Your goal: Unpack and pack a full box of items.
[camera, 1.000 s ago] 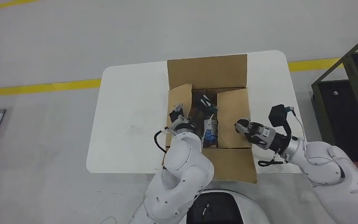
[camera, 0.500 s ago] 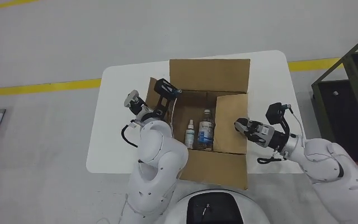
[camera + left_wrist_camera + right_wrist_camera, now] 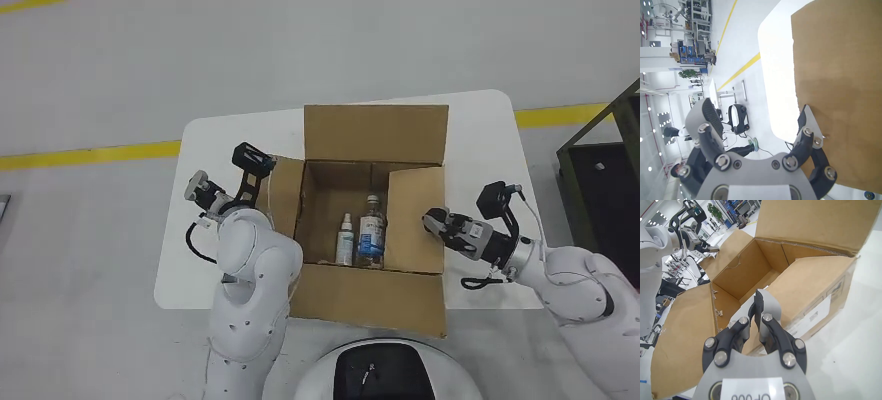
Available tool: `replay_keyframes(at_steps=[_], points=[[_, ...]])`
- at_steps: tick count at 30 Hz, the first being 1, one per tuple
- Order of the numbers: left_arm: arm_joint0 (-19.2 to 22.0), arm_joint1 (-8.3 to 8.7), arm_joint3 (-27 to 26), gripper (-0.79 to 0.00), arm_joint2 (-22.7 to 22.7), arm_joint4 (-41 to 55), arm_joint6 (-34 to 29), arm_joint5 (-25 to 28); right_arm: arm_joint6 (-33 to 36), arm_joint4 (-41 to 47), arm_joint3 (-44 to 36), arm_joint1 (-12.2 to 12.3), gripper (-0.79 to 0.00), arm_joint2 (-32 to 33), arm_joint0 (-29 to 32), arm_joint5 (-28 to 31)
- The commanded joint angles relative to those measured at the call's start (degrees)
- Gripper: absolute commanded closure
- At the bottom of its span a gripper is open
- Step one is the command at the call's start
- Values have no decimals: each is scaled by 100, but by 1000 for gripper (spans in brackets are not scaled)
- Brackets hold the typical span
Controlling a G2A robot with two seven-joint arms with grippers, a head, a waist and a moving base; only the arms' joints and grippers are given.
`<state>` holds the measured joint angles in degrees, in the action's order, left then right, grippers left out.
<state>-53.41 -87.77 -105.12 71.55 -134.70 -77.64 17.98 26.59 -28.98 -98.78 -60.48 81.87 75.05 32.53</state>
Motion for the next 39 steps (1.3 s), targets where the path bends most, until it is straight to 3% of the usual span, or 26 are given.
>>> replay_keyframes(at_steps=[1,8,14,18,22,31,39], points=[[-58,-4,31,-785,31,-34,9,24,-15,-4,13,4,0,15,16,-6],[-146,-51,-203,-785,-6,-15,37,21,-667,182,-158,5,0,295,150,81],[-144,-106,-710,-785,-111,142,81,66,-1348,190,-492,25,0,899,411,10],[-151,-168,-1153,-785,-190,710,81,91,-1403,231,-424,35,0,1162,637,-249],[-67,-198,-1458,-785,-472,518,57,301,-1391,327,-218,32,0,1238,789,-360],[-26,-291,-1782,-785,-930,740,348,437,-1199,429,285,-21,0,758,741,-344],[1,-398,-1475,-785,-1483,1170,490,660,-1086,-1,802,-82,0,197,-33,-215]])
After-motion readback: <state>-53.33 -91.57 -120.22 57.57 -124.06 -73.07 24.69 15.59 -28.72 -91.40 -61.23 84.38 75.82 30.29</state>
